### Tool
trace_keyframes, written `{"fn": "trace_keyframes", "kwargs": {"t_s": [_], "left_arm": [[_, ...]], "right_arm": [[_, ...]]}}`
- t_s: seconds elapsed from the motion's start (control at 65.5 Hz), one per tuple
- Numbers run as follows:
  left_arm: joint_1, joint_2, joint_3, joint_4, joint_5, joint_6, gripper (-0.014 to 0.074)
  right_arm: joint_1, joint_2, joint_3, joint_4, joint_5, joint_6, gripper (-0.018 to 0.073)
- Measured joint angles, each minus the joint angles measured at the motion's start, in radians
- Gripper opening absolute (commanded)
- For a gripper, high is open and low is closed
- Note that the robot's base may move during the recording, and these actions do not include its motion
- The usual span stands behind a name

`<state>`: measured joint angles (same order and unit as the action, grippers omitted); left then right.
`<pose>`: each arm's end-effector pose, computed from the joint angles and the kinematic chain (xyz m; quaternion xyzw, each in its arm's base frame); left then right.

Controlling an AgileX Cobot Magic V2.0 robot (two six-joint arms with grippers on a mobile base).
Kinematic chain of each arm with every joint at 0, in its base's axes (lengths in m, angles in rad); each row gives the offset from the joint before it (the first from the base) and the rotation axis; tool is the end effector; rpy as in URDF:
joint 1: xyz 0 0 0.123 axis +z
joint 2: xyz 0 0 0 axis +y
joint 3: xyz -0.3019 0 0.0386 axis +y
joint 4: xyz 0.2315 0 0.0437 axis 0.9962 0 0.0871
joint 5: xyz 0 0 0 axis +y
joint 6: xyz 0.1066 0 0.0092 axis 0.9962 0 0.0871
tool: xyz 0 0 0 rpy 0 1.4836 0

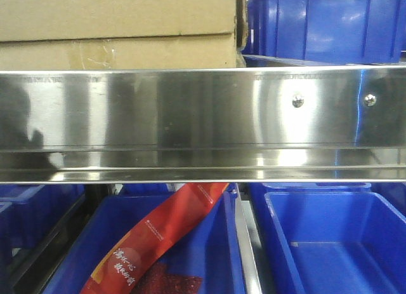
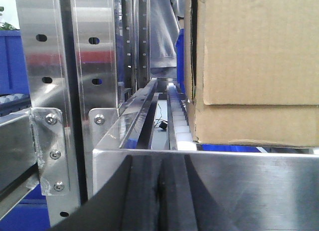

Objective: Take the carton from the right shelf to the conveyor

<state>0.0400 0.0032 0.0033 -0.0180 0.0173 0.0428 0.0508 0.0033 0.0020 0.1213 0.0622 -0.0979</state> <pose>0.0368 0.0014 0.2114 -0.0051 0.6843 0.0235 0.7288 0.0368 0.0027 0.2071 -0.0124 0.6998 0.0290 0.7136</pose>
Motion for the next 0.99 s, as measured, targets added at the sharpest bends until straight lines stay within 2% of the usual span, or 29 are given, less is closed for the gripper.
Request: {"fn": "trace_keyframes", "kwargs": {"t_s": [0.474, 0.794, 0.901, 0.993], "left_arm": [[0.0, 0.0, 0.0, 0.0, -0.002, 0.0, 0.0001], [0.0, 0.0, 0.0, 0.0, -0.068, 0.0, 0.0001], [0.0, 0.0, 0.0, 0.0, -0.086, 0.0, 0.0001], [0.0, 0.0, 0.0, 0.0, -0.136, 0.0, 0.0001]], "right_arm": [[0.0, 0.0, 0.0, 0.0, 0.0, 0.0, -0.007], [0.0, 0.0, 0.0, 0.0, -0.002, 0.0, -0.007], [0.0, 0.0, 0.0, 0.0, -0.038, -0.002, -0.007], [0.0, 0.0, 0.0, 0.003, -0.121, -0.002, -0.007]]}}
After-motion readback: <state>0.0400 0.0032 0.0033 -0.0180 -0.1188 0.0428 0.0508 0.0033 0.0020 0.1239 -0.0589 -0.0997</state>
